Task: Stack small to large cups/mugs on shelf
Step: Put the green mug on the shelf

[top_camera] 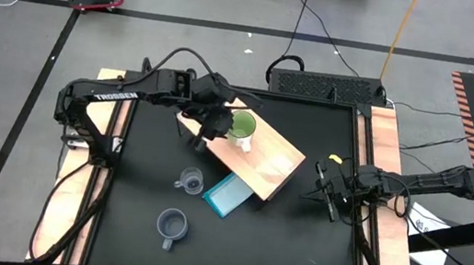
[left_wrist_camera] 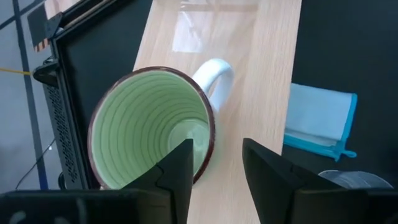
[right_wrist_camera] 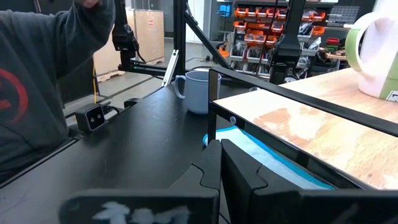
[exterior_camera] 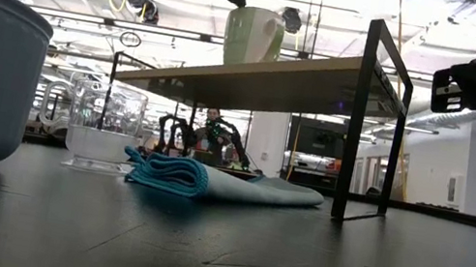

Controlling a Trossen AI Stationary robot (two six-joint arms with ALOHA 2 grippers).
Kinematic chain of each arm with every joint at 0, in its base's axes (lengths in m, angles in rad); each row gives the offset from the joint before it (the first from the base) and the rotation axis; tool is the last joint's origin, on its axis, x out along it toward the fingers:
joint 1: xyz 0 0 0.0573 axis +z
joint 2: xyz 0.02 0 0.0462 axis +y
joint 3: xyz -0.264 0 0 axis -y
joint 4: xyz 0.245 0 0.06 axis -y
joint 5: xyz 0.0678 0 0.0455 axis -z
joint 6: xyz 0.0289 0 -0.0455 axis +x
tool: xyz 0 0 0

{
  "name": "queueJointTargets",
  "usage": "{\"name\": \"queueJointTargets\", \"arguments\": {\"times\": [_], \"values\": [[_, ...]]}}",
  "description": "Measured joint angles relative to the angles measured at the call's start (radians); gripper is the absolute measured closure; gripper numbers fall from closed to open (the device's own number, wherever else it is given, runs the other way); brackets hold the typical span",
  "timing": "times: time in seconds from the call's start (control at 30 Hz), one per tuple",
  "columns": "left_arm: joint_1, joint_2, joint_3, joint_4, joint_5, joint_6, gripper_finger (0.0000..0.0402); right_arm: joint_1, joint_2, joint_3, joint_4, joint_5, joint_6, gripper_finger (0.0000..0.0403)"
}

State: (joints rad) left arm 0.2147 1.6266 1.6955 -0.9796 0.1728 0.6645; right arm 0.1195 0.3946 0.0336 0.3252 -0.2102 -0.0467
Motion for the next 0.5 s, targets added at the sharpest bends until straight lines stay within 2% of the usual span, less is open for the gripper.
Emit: {"name": "queueJointTargets", "arguments": {"times": [0.5], "values": [[0.021,0.035,-0.001,0.016,0.011,0.027,0.0261,0.000,0.000,0.000,-0.002,0.000,0.000,0.0403]]}}
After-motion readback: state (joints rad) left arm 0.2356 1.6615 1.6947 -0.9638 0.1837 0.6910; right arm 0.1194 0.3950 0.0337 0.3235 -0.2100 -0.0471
